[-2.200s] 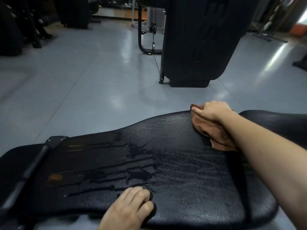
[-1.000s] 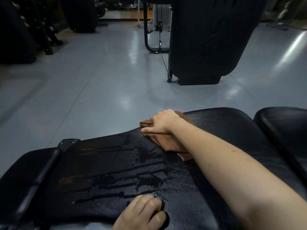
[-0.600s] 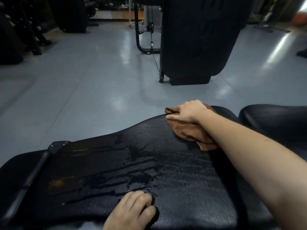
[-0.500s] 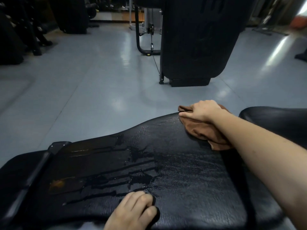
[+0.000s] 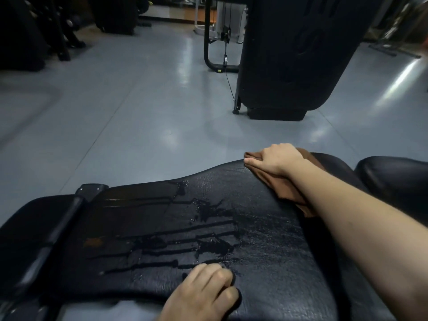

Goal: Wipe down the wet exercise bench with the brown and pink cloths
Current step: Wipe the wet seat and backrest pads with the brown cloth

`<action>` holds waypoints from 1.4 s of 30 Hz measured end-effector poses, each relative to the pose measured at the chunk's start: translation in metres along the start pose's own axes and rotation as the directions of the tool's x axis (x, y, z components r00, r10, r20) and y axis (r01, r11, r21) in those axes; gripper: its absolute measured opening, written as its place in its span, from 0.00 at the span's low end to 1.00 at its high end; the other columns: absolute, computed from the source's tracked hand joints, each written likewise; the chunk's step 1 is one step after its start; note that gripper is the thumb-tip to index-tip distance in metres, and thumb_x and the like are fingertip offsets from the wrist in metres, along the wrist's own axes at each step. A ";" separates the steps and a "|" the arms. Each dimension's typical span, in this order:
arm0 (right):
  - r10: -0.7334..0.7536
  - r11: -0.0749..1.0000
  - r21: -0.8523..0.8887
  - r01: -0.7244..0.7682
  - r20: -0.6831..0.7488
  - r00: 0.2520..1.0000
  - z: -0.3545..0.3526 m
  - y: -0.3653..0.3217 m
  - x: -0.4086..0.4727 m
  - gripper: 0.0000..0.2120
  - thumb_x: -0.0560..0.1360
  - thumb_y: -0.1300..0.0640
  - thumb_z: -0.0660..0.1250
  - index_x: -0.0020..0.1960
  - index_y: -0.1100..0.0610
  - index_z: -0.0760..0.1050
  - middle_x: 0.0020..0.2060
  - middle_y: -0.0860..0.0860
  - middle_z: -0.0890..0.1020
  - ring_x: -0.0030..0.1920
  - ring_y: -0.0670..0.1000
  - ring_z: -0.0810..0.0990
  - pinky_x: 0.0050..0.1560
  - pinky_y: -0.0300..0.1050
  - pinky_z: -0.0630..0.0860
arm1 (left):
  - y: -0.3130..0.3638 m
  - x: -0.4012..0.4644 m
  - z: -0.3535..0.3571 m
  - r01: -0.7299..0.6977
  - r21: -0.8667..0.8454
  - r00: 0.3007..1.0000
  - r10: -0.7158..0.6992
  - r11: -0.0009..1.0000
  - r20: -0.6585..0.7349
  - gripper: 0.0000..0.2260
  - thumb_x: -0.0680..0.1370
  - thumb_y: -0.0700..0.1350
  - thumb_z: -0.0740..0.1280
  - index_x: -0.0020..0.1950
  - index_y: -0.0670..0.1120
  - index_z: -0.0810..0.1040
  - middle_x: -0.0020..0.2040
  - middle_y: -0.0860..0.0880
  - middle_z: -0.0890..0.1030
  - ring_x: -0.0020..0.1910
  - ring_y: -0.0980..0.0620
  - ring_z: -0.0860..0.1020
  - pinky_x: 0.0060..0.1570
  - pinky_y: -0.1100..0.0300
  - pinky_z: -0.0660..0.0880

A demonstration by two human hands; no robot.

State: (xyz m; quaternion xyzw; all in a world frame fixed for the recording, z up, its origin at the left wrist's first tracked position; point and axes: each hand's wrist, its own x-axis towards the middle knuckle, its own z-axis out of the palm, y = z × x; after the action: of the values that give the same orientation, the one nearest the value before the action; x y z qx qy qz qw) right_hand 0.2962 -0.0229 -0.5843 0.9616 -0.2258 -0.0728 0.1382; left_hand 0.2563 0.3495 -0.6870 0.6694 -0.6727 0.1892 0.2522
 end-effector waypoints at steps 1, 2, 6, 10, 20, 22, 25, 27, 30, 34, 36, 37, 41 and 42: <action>-0.031 1.000 -0.001 0.031 -0.006 0.999 0.000 -0.016 0.005 0.42 0.74 0.22 0.41 0.62 0.48 0.80 0.52 0.56 0.84 0.55 0.59 0.81 0.47 0.50 0.72 | -0.001 -0.001 0.001 -0.004 0.004 1.000 0.004 1.000 0.008 0.05 0.82 0.45 0.58 0.51 0.50 0.73 0.48 0.50 0.75 0.49 0.50 0.78 0.58 0.57 0.73; -0.060 0.998 -0.002 0.060 -0.011 0.998 0.000 -0.032 0.011 0.42 0.74 0.22 0.40 0.63 0.46 0.80 0.52 0.55 0.84 0.55 0.59 0.82 0.46 0.50 0.70 | -0.001 -0.001 0.000 -0.005 0.008 1.000 0.005 1.000 0.016 0.05 0.82 0.45 0.59 0.51 0.50 0.73 0.48 0.50 0.75 0.49 0.50 0.78 0.57 0.57 0.73; -0.153 0.988 0.020 0.154 -0.022 0.988 -0.002 -0.084 0.023 0.39 0.75 0.24 0.44 0.63 0.48 0.79 0.55 0.56 0.84 0.58 0.60 0.81 0.48 0.52 0.70 | -0.001 -0.001 0.000 0.004 0.009 1.000 -0.005 1.000 0.019 0.04 0.81 0.44 0.60 0.51 0.49 0.74 0.49 0.50 0.74 0.50 0.50 0.77 0.58 0.57 0.72; -0.185 0.983 0.011 0.185 -0.042 0.982 -0.001 -0.102 0.016 0.37 0.76 0.25 0.45 0.61 0.51 0.76 0.60 0.54 0.81 0.61 0.60 0.78 0.55 0.54 0.70 | -0.001 0.000 0.000 -0.004 0.021 1.000 0.004 1.000 0.010 0.03 0.81 0.42 0.60 0.52 0.49 0.72 0.50 0.50 0.73 0.51 0.50 0.75 0.57 0.58 0.71; -0.333 0.942 0.065 0.330 0.047 0.942 -0.007 -0.113 -0.074 0.42 0.77 0.26 0.43 0.83 0.51 0.48 0.82 0.52 0.49 0.81 0.64 0.46 0.76 0.70 0.49 | -0.001 0.004 -0.008 -0.021 0.022 0.992 0.018 1.000 0.125 0.26 0.69 0.66 0.70 0.52 0.48 0.71 0.52 0.48 0.71 0.53 0.47 0.74 0.59 0.54 0.70; -0.385 0.921 0.070 0.382 0.029 0.923 -0.004 -0.116 -0.104 0.41 0.78 0.27 0.44 0.83 0.50 0.48 0.83 0.52 0.48 0.81 0.63 0.45 0.76 0.69 0.48 | 0.002 0.008 -0.014 -0.028 0.028 0.981 0.022 0.999 0.194 0.28 0.65 0.68 0.70 0.52 0.48 0.70 0.53 0.49 0.71 0.54 0.48 0.73 0.61 0.55 0.68; -0.433 0.900 0.059 0.432 0.007 0.901 0.002 -0.114 -0.143 0.41 0.77 0.28 0.43 0.83 0.49 0.48 0.83 0.51 0.48 0.81 0.62 0.45 0.77 0.68 0.47 | 0.011 0.008 -0.021 0.024 0.057 0.964 -0.038 0.998 0.263 0.30 0.63 0.68 0.70 0.53 0.48 0.70 0.54 0.49 0.72 0.55 0.48 0.73 0.62 0.56 0.67; -0.441 0.896 0.053 0.441 0.000 0.897 0.004 -0.107 -0.164 0.41 0.77 0.28 0.42 0.83 0.48 0.49 0.82 0.51 0.49 0.81 0.62 0.45 0.77 0.68 0.47 | 0.021 0.008 -0.024 0.084 0.092 0.950 -0.108 0.992 0.294 0.31 0.61 0.67 0.71 0.54 0.48 0.71 0.55 0.48 0.74 0.55 0.48 0.74 0.63 0.56 0.66; -0.434 0.897 0.079 0.434 -0.025 0.901 0.005 -0.093 -0.194 0.41 0.75 0.28 0.40 0.82 0.48 0.53 0.82 0.51 0.52 0.81 0.62 0.48 0.76 0.69 0.49 | 0.035 0.012 -0.033 0.161 0.137 0.921 -0.199 0.977 0.334 0.30 0.60 0.65 0.73 0.54 0.48 0.73 0.54 0.49 0.75 0.53 0.48 0.76 0.59 0.55 0.66; -0.384 0.915 0.126 0.385 -0.033 0.923 0.007 -0.066 -0.223 0.39 0.76 0.29 0.43 0.81 0.47 0.58 0.81 0.48 0.58 0.81 0.60 0.54 0.75 0.66 0.54 | 0.053 0.016 -0.048 0.264 0.156 0.896 -0.302 0.952 0.326 0.25 0.59 0.55 0.76 0.51 0.49 0.75 0.51 0.50 0.74 0.47 0.49 0.77 0.49 0.56 0.75; -0.327 0.936 0.119 0.331 -0.048 0.944 0.008 -0.051 -0.233 0.37 0.77 0.29 0.45 0.80 0.47 0.62 0.80 0.47 0.62 0.80 0.59 0.58 0.74 0.65 0.59 | 0.061 0.010 -0.054 0.313 0.144 0.882 -0.344 0.939 0.321 0.24 0.58 0.53 0.77 0.51 0.49 0.76 0.50 0.51 0.74 0.46 0.50 0.77 0.45 0.58 0.79; -0.290 0.949 0.116 0.294 -0.052 0.956 0.010 -0.044 -0.237 0.37 0.77 0.28 0.44 0.79 0.46 0.63 0.79 0.47 0.63 0.79 0.59 0.60 0.73 0.64 0.61 | 0.065 0.007 -0.057 0.324 0.132 0.878 -0.350 0.937 0.327 0.24 0.58 0.53 0.76 0.51 0.50 0.76 0.50 0.52 0.74 0.46 0.51 0.77 0.44 0.58 0.79; -0.126 0.986 0.112 0.126 -0.009 0.992 0.007 -0.024 -0.242 0.51 0.68 0.23 0.25 0.82 0.44 0.54 0.82 0.46 0.54 0.81 0.56 0.51 0.76 0.61 0.54 | 0.079 -0.005 -0.065 0.321 0.089 0.869 -0.331 0.943 0.367 0.28 0.56 0.58 0.74 0.53 0.51 0.78 0.51 0.52 0.76 0.45 0.52 0.78 0.44 0.60 0.79; -0.086 0.990 0.115 0.084 0.008 0.996 0.005 -0.022 -0.241 0.53 0.65 0.22 0.23 0.82 0.43 0.51 0.82 0.46 0.52 0.82 0.55 0.48 0.77 0.61 0.52 | 0.084 -0.005 -0.066 0.311 0.067 0.873 -0.313 0.948 0.374 0.27 0.56 0.59 0.72 0.52 0.51 0.78 0.50 0.52 0.76 0.45 0.52 0.78 0.43 0.60 0.79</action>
State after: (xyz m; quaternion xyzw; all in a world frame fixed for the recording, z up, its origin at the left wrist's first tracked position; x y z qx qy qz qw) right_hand 0.0905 0.1038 -0.5773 0.9762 -0.1892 -0.0717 0.0781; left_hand 0.1785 0.3950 -0.6302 0.7934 -0.5915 0.0145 0.1430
